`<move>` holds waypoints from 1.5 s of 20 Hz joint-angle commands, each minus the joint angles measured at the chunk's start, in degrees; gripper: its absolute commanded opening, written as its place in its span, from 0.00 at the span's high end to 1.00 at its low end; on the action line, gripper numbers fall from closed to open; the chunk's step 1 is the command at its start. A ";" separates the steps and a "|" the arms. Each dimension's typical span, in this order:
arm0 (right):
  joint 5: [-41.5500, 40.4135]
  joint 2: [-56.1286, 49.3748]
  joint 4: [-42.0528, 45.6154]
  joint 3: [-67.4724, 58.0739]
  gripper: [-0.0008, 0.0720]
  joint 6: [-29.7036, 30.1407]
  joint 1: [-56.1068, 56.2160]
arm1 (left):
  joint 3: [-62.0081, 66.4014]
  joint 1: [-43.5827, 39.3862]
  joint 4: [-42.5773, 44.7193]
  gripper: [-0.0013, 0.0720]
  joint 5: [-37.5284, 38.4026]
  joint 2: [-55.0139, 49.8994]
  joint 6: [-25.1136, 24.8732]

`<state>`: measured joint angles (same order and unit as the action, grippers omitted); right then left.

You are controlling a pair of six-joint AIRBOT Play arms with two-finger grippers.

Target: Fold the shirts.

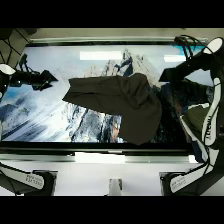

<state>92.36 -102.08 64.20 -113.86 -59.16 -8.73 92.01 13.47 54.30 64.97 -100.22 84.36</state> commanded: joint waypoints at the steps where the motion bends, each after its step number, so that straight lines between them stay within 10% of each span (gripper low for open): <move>1: 11.23 2.40 5.20 1.99 0.28 2.34 -2.49 | 0.72 1.88 0.96 0.22 8.72 -6.12 3.65; 14: 10.71 5.18 6.43 2.21 0.28 2.34 -2.49 | 0.79 -2.25 -0.26 0.26 2.60 -12.33 1.88; 20: 11.96 5.20 9.16 2.34 0.25 1.90 -2.49 | 0.81 -3.21 -0.28 0.91 -1.68 -12.22 0.98; 30: -2.54 5.22 10.36 30.71 0.25 0.04 -2.49 | 0.85 -3.15 -0.24 0.94 3.69 -6.49 -5.95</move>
<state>97.17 -96.90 74.63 -91.94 -58.13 -11.20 92.82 10.44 54.19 66.59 -108.36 79.88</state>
